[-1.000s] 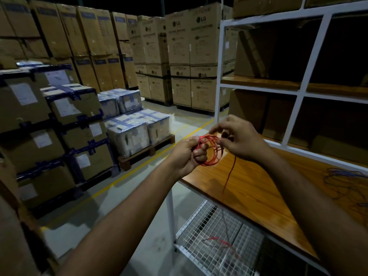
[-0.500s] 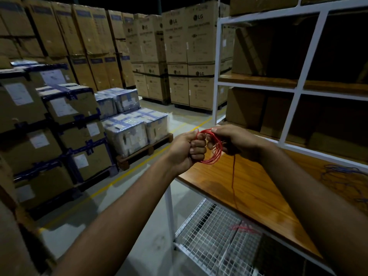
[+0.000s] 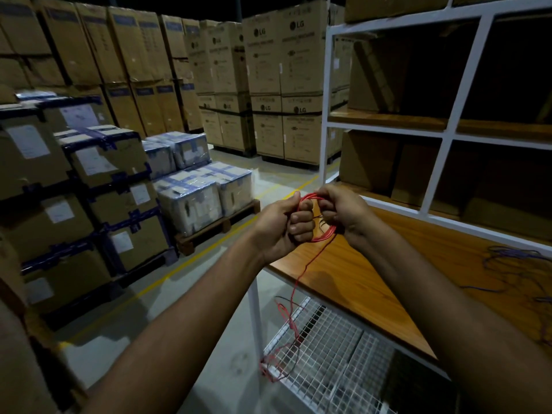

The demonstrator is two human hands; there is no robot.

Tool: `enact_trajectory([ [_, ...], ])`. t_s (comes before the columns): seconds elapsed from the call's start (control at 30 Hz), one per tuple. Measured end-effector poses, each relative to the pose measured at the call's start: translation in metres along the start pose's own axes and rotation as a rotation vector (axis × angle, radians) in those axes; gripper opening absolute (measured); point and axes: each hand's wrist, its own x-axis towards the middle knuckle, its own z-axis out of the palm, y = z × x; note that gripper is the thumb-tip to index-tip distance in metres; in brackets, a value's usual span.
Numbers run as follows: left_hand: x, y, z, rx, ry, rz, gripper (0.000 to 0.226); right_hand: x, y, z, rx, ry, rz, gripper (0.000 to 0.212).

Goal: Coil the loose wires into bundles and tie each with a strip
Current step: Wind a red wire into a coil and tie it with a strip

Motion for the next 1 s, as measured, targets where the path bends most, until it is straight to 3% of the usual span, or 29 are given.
enact_trajectory([
  [0.1, 0.001, 0.001, -0.002, -0.020, 0.014, 0.018, 0.037, 0.003, 0.006, -0.003, 0.070, -0.084, 0.099, 0.042],
  [0.23, 0.003, 0.010, -0.012, -0.078, 0.073, 0.065, 0.038, 0.003, 0.025, -0.023, 0.110, -0.307, 0.040, 0.031],
  [0.37, -0.001, 0.027, -0.018, -0.076, 0.086, 0.139, 0.036, 0.000, 0.061, -0.049, -0.002, -0.403, 0.130, 0.024],
  [0.47, -0.001, 0.042, -0.020, -0.068, 0.101, 0.212, 0.035, -0.010, 0.087, -0.050, 0.028, -0.348, 0.254, 0.025],
  [0.57, 0.002, 0.051, -0.022, -0.062, 0.132, 0.266, 0.036, -0.020, 0.094, -0.034, 0.015, -0.141, 0.275, 0.020],
  [0.67, 0.009, 0.051, -0.022, -0.029, 0.166, 0.274, 0.036, -0.030, 0.079, -0.008, -0.515, 0.010, 0.103, 0.008],
  [0.77, 0.016, 0.046, -0.023, 0.011, 0.198, 0.271, 0.037, -0.047, 0.046, 0.010, -1.029, -0.110, -0.217, 0.017],
  [0.83, 0.019, 0.041, -0.025, 0.048, 0.223, 0.264, 0.037, -0.059, 0.020, 0.013, -1.068, -0.266, -0.340, 0.028],
  [0.9, 0.019, 0.035, -0.024, 0.100, 0.249, 0.254, 0.036, -0.067, -0.002, 0.012, -1.019, -0.311, -0.468, 0.038],
  [1.0, 0.017, 0.022, -0.018, 0.203, 0.280, 0.253, 0.036, -0.062, -0.016, 0.007, -0.853, -0.078, -0.662, 0.036],
])
